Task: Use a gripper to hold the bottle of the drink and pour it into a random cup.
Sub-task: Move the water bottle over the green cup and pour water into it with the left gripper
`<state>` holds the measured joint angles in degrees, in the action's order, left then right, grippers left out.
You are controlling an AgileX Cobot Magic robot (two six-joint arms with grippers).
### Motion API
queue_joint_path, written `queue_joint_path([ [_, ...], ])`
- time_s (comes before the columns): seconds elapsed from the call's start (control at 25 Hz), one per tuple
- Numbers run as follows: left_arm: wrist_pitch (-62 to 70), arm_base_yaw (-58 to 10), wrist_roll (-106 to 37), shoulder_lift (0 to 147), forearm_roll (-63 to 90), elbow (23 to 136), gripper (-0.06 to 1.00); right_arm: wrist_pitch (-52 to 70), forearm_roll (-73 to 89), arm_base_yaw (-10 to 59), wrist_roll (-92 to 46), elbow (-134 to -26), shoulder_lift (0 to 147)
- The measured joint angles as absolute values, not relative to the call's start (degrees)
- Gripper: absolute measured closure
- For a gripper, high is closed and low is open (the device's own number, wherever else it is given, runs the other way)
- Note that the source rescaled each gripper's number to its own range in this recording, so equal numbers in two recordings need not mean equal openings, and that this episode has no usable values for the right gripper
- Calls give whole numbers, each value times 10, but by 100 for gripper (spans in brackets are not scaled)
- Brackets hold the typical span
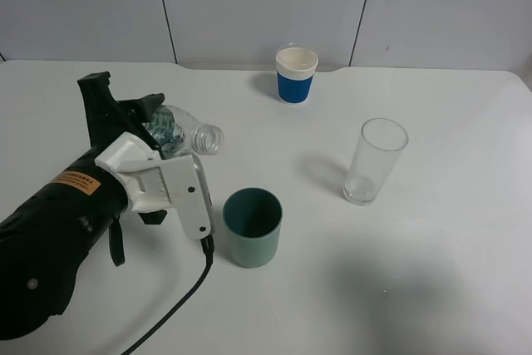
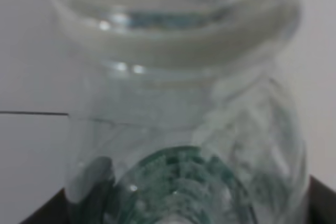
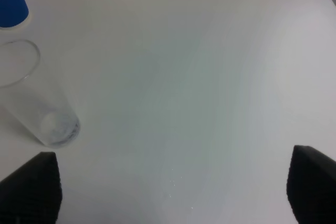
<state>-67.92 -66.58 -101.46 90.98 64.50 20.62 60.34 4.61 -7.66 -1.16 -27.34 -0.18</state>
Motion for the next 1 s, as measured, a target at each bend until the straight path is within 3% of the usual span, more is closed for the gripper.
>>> queue_joint_path([
  [1.0,-685,-666,-1038,985,612,207,94,603,46,-77,-12,-273,-2],
])
